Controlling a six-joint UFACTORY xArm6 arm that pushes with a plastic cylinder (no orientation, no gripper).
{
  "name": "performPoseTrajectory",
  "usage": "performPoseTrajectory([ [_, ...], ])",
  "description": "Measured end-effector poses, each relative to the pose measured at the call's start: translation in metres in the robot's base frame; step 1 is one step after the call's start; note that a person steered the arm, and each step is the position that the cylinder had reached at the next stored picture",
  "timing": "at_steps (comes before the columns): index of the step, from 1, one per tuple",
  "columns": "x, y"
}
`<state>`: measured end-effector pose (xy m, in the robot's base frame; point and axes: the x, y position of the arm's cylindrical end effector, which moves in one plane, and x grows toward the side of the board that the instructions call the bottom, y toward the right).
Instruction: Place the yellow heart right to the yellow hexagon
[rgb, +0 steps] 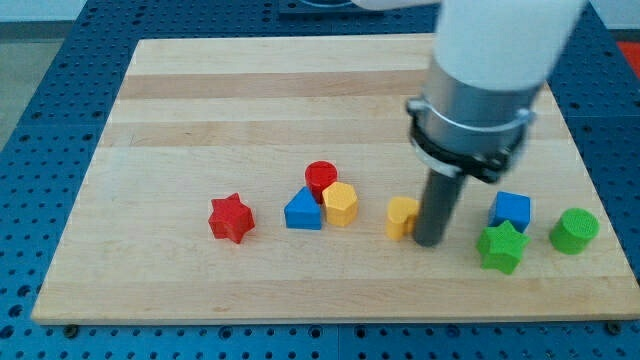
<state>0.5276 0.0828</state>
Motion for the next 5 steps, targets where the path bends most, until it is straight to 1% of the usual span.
performPoseTrajectory([
  [1,-0.011,-0.012],
  [2,-0.011,-0.025],
  [3,-0.011,-0.057],
  [5,-0.008,-0.061],
])
